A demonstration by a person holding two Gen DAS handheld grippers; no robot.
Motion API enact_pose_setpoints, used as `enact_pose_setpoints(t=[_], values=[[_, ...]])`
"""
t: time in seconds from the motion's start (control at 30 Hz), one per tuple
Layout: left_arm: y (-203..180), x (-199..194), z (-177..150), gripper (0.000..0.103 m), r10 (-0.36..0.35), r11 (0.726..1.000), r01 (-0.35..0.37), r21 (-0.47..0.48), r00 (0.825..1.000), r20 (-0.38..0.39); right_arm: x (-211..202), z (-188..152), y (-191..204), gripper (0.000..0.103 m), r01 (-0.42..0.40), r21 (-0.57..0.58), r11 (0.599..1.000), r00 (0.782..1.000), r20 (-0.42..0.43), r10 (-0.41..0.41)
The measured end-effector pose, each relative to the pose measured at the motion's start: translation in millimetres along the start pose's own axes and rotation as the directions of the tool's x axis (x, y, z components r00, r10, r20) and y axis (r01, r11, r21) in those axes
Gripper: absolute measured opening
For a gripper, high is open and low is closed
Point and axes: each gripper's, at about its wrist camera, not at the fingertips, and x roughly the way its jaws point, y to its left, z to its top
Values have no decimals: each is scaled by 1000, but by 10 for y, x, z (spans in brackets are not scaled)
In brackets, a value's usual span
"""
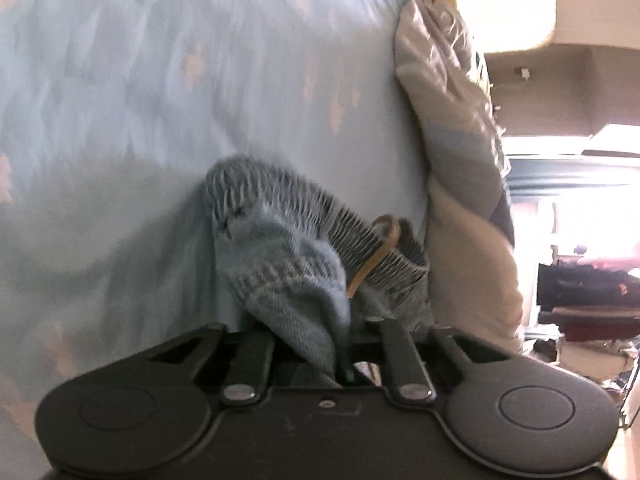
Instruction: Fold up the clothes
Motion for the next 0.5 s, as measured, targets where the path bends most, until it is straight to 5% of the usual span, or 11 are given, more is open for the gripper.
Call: enact_pose_setpoints(t=[0.4,0.5], values=[[79,173,86,5,113,950,-86,299,991,-75,433,-418,-464,1,95,-111,989,987,-117,-108],[-60,123,7,12,138,904,-99,416,988,-66,471,-408,-418,7,77,-150,986,984,-150,-100]])
